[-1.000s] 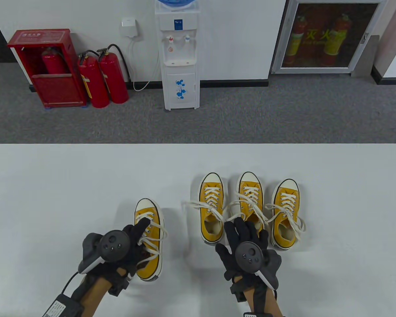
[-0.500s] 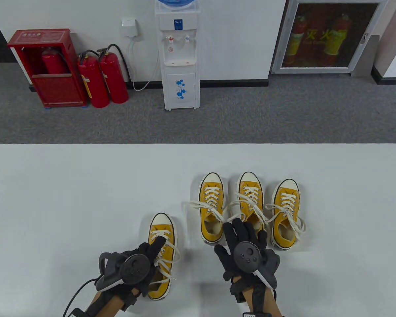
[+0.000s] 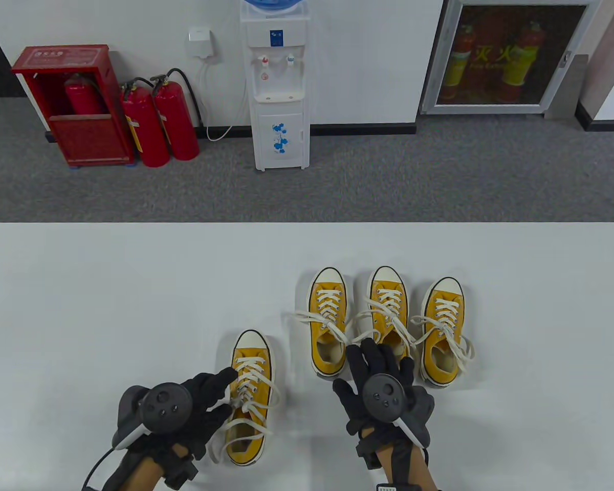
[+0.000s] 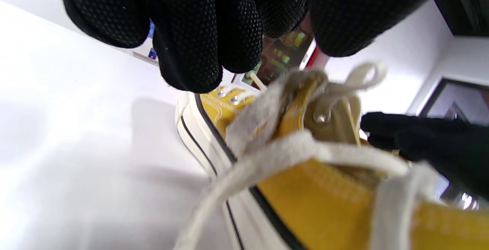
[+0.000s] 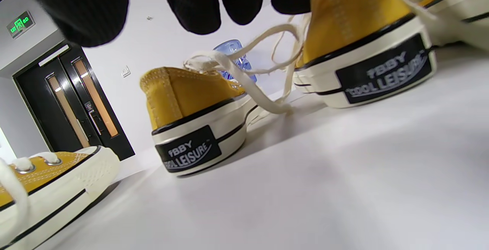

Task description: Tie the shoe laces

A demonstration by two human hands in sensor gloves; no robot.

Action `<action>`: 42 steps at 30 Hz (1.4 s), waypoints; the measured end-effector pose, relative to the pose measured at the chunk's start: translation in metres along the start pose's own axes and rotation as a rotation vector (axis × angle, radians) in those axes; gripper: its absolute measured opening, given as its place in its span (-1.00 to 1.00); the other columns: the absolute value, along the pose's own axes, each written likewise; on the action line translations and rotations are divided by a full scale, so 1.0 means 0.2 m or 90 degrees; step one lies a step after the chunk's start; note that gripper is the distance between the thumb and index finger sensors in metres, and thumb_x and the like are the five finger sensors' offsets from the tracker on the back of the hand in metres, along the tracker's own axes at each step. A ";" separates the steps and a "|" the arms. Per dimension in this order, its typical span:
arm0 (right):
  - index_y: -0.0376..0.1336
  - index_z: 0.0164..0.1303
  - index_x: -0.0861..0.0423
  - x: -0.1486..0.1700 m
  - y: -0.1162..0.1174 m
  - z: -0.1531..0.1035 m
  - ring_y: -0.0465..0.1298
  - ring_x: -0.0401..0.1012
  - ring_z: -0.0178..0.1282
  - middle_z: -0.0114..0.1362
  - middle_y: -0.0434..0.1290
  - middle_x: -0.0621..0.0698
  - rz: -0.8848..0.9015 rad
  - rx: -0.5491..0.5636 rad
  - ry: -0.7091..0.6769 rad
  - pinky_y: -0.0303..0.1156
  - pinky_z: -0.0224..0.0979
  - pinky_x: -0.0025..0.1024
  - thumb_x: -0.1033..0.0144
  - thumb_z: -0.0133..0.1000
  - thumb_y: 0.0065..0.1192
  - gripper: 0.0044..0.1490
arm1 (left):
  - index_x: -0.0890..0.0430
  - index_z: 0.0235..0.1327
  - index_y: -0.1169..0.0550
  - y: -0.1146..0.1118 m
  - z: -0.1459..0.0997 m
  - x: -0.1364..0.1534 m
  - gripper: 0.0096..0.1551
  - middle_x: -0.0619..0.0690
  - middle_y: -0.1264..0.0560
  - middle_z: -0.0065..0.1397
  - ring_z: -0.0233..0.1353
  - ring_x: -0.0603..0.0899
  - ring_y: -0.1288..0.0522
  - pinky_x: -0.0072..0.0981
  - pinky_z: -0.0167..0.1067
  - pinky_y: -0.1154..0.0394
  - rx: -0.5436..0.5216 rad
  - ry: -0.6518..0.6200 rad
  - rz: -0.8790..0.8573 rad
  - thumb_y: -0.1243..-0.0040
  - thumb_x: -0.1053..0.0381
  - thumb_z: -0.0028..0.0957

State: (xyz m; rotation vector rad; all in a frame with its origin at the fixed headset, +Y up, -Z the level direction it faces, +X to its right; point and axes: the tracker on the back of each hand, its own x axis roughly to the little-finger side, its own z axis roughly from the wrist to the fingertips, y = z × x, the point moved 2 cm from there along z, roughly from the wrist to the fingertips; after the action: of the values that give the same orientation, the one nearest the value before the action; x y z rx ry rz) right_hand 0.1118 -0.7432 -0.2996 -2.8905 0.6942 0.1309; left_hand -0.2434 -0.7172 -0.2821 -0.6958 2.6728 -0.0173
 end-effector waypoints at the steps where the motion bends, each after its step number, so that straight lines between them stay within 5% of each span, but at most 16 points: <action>1: 0.12 0.59 -0.02 0.00 0.00 0.00 0.03 0.20 0.74 0.73 -0.03 0.02 0.000 0.000 0.000 -0.27 0.54 0.48 -0.25 -0.01 0.19 -0.02 | -0.09 0.48 -0.45 0.01 0.00 0.01 -0.30 0.09 -0.54 0.42 0.18 0.22 -0.71 0.31 0.22 -0.51 -0.003 0.006 -0.001 -0.30 -0.18 0.02; 12: 0.12 0.59 -0.01 0.00 0.00 0.00 0.03 0.20 0.74 0.73 -0.02 0.03 0.001 -0.003 0.000 -0.26 0.54 0.48 -0.25 -0.01 0.19 -0.02 | -0.09 -0.10 -0.75 0.01 -0.02 0.00 -0.62 0.05 -0.68 0.22 -0.04 0.17 -0.76 0.22 0.06 -0.60 0.056 0.002 0.048 -0.40 -0.25 -0.04; 24: 0.12 0.59 -0.01 -0.01 0.01 0.00 0.03 0.20 0.75 0.73 -0.03 0.03 0.000 0.004 -0.011 -0.27 0.54 0.48 -0.25 -0.01 0.19 -0.02 | -0.08 0.24 -0.66 -0.14 -0.02 0.04 -0.37 0.07 -0.61 0.41 0.23 0.23 -0.71 0.35 0.27 -0.48 0.190 0.052 0.107 -0.44 -0.31 -0.07; 31: 0.13 0.58 -0.02 -0.01 0.01 0.00 0.03 0.20 0.74 0.73 -0.03 0.02 0.002 0.006 -0.013 -0.27 0.54 0.48 -0.25 -0.01 0.19 -0.03 | -0.07 0.04 -0.72 -0.17 -0.01 0.02 -0.58 0.00 -0.67 0.30 0.18 0.20 -0.73 0.35 0.28 -0.47 0.178 0.061 0.110 -0.44 -0.15 -0.05; 42: 0.13 0.58 -0.02 -0.01 0.01 0.00 0.03 0.20 0.74 0.73 -0.03 0.02 0.008 0.012 -0.012 -0.27 0.54 0.48 -0.24 -0.01 0.19 -0.03 | -0.11 0.14 -0.58 0.02 -0.03 0.16 -0.61 0.02 -0.68 0.32 0.25 0.22 -0.74 0.34 0.28 -0.49 0.122 0.075 -0.162 -0.27 -0.12 0.06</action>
State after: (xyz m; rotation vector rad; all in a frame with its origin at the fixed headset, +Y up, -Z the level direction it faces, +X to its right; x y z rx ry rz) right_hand 0.1099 -0.7445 -0.2993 -2.8632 0.7071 0.1524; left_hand -0.2738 -0.7295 -0.2877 -0.9928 2.6262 -0.3869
